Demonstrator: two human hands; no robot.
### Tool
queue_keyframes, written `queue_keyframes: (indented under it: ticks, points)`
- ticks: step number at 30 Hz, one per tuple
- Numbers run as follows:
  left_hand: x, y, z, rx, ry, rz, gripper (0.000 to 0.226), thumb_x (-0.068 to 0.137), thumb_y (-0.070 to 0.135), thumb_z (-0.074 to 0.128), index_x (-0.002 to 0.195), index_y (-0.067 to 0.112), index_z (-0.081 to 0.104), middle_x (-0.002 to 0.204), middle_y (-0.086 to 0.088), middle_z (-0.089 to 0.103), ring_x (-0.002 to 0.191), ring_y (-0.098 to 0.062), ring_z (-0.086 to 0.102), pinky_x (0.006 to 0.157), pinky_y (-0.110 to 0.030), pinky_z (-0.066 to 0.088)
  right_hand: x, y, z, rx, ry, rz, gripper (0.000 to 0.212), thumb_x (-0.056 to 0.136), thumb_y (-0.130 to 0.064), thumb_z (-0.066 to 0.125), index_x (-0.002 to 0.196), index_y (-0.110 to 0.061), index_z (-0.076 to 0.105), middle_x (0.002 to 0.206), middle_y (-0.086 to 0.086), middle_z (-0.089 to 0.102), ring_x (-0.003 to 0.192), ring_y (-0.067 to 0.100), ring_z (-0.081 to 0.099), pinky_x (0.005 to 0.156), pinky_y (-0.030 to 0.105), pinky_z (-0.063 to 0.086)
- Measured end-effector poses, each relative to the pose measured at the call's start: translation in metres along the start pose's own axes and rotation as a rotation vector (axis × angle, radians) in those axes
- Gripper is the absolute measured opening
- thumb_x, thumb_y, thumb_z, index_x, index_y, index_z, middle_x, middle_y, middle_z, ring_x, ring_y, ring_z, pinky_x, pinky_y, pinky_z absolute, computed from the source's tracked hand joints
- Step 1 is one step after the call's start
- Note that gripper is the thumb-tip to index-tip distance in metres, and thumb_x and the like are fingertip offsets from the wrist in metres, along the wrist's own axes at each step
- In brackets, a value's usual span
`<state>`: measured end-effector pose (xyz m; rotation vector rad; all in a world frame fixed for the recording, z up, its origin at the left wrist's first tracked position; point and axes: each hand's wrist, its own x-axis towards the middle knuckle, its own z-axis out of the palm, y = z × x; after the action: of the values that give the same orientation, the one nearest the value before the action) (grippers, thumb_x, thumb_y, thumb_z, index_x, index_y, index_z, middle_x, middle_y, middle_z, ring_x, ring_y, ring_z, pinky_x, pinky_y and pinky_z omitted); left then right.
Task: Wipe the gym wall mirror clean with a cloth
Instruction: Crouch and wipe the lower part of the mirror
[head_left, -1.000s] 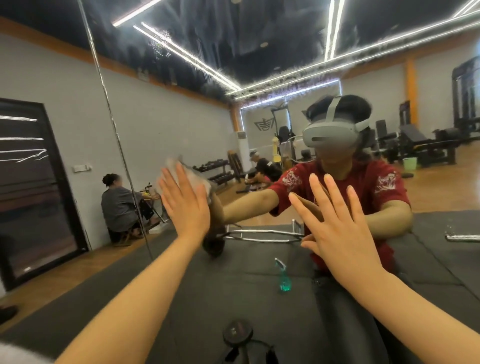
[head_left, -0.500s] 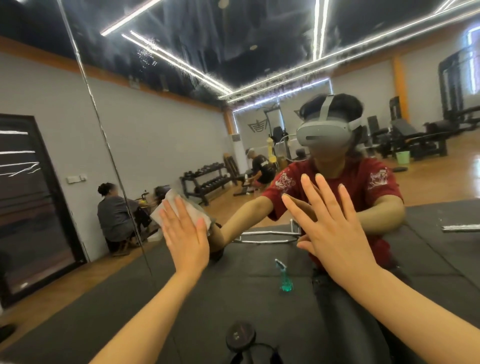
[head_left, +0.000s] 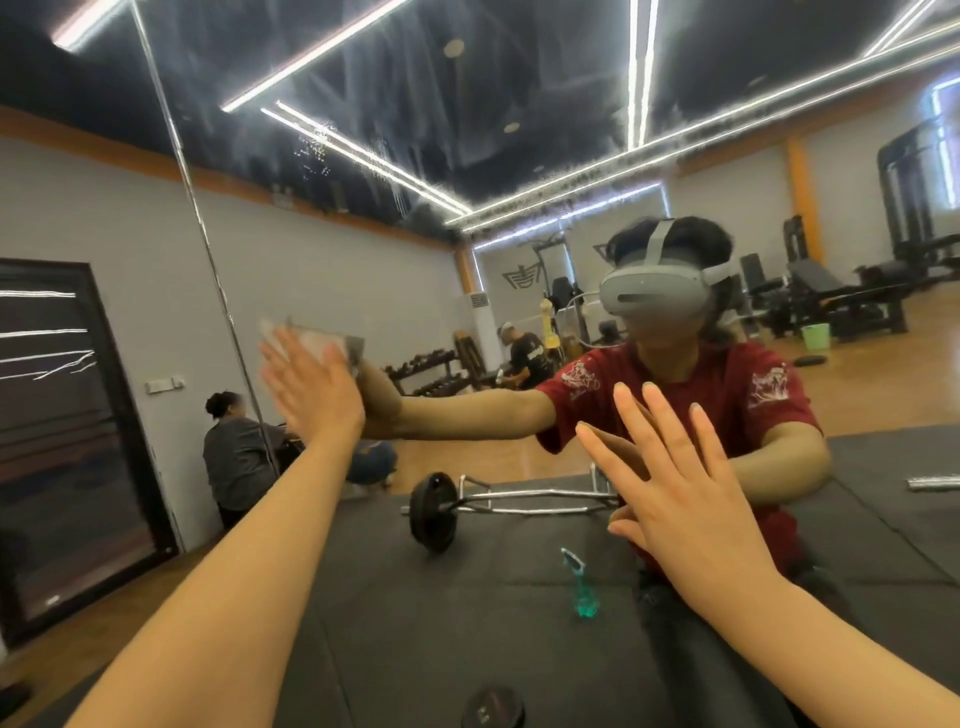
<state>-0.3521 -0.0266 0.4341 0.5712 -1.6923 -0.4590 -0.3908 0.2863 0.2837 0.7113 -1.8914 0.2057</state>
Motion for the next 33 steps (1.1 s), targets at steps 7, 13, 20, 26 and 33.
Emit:
queue_keyframes:
  ticks: [7,13,20,26,33]
  points:
    - [0.011,0.053,-0.004,0.035,-0.047,0.300,0.064,0.106,0.039,0.025,0.157,0.017,-0.008,0.164,-0.010,-0.010,0.151,-0.029,-0.009,0.121,-0.043,-0.006,0.000,-0.001,-0.001,0.007,-0.019,0.001,0.121,0.050,-0.047,0.093,0.152,-0.022,0.033,0.161,0.022,0.017,0.148,0.041,0.015,0.111,0.064,0.026]
    - [0.062,0.042,-0.009,0.036,-0.047,0.248,0.063,0.106,0.041,0.025,0.158,0.019,-0.003,0.165,-0.008,-0.007,0.151,-0.029,-0.007,0.120,-0.040,-0.005,0.000,0.001,-0.001,0.000,-0.018,0.000,0.120,0.051,-0.049,0.092,0.152,-0.022,0.034,0.161,0.021,0.017,0.148,0.040,0.015,0.111,0.063,0.026]
    - [0.059,0.006,-0.014,0.027,-0.071,-0.028,0.063,0.107,0.040,0.023,0.157,0.012,-0.002,0.164,-0.014,-0.009,0.151,-0.028,-0.008,0.121,-0.037,-0.008,0.001,0.000,-0.002,-0.014,-0.010,-0.006,0.121,0.048,-0.049,0.093,0.152,-0.023,0.035,0.160,0.021,0.019,0.148,0.041,0.018,0.111,0.061,0.024]
    - [0.028,0.030,-0.020,0.036,-0.098,0.053,0.063,0.106,0.039,0.024,0.157,0.015,-0.004,0.165,-0.012,-0.008,0.151,-0.032,-0.006,0.123,-0.046,0.000,0.001,-0.003,-0.005,-0.020,-0.030,0.010,0.119,0.052,-0.046,0.092,0.153,-0.023,0.033,0.161,0.021,0.016,0.148,0.041,0.015,0.113,0.062,0.023]
    - [0.011,0.046,-0.008,0.073,-0.117,0.151,0.064,0.105,0.043,0.020,0.156,0.021,-0.011,0.164,-0.007,-0.013,0.151,-0.028,-0.010,0.123,-0.045,0.000,0.019,-0.011,-0.022,-0.011,0.043,-0.006,0.094,0.063,-0.054,0.084,0.143,-0.020,0.050,0.156,0.024,0.030,0.144,0.043,0.028,0.111,0.062,0.030]
